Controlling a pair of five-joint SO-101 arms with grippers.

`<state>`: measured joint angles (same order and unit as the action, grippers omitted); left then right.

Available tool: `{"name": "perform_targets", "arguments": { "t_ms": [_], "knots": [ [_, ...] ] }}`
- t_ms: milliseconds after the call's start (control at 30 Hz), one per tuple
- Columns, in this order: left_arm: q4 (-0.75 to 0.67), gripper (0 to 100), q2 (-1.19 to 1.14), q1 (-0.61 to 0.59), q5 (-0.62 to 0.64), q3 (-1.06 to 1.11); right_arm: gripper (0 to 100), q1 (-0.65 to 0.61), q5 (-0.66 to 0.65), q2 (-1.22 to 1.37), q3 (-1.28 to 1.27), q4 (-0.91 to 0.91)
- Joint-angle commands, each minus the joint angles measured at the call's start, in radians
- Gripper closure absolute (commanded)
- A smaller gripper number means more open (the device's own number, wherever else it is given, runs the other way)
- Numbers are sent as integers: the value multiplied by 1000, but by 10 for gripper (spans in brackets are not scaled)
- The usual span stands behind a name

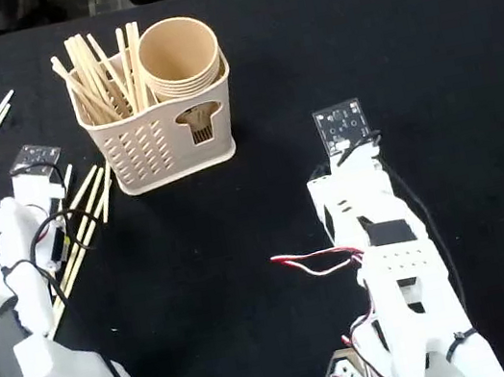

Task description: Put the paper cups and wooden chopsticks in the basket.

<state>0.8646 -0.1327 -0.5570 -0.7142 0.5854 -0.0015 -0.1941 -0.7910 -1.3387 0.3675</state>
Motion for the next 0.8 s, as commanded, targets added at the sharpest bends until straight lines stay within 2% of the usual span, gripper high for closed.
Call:
{"name": "perform_targets", "arguments": {
  "t_ms": [0,267,633,767],
  "knots": [
    [-23,973,189,-10,-3,116,985,21,-8,-22,10,-12],
    [-23,973,744,-16,12,334,985,26,-8,-22,8,-11],
    [-25,973,1208,-12,233,443,985,26,-8,-22,5,-11],
    [-91,973,1341,-19,327,496,985,26,-8,-22,5,-11]
  ]
}}
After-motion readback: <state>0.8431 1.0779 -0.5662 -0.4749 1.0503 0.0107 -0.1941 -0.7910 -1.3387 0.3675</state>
